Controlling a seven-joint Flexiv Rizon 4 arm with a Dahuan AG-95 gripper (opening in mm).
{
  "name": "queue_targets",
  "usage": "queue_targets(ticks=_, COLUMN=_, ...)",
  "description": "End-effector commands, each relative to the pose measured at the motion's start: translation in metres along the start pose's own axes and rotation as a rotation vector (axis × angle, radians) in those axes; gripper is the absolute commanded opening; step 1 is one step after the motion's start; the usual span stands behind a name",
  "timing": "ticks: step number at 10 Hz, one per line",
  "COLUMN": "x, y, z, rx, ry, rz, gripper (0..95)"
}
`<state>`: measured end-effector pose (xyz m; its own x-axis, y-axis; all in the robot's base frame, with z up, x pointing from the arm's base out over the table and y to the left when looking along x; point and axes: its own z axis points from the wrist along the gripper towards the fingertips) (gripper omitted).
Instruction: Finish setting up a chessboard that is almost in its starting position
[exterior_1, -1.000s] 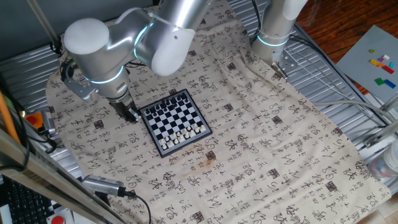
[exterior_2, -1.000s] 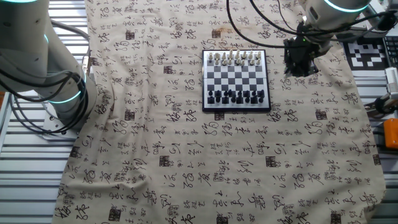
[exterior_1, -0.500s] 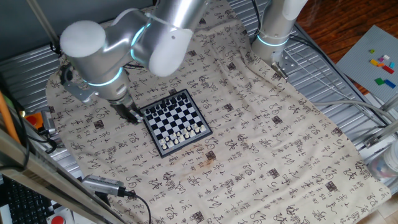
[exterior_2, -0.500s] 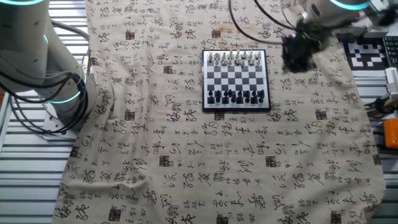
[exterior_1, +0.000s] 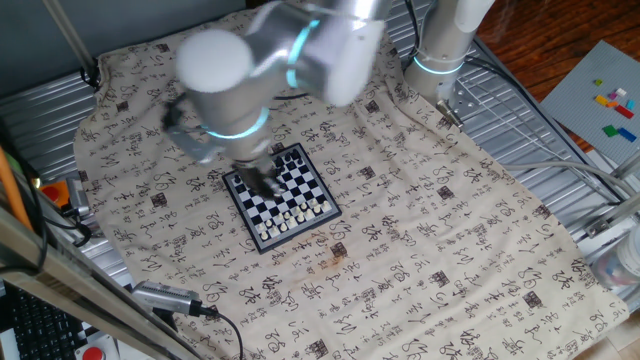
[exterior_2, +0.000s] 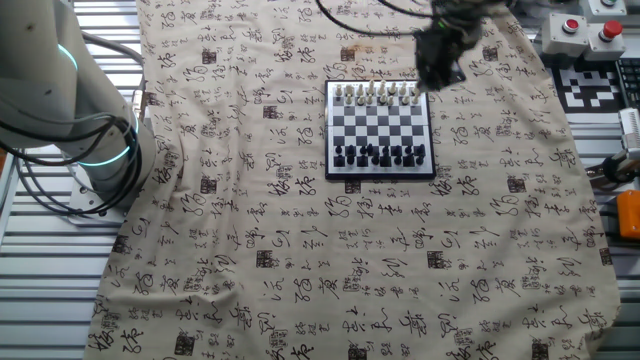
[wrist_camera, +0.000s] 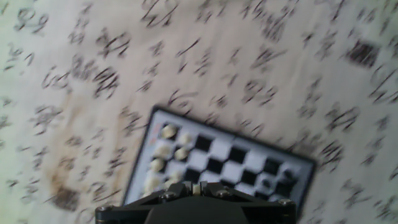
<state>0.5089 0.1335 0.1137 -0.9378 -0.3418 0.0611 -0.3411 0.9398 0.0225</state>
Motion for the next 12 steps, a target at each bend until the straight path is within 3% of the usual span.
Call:
queue_targets(ticks=1, x=0.020, y=0.009, z=0.007, rx=-0.001, ry=-0.010, rz=0.007, gripper=0.0)
queue_targets(ticks=5, x=0.044, y=0.022, z=0.023, rx=-0.006, ry=-0.012, rz=0.027, gripper=0.0)
queue_targets(ticks=12, x=0.049, y=0.026, z=0.027, rx=-0.010, ry=-0.007, rz=-0.010, gripper=0.0)
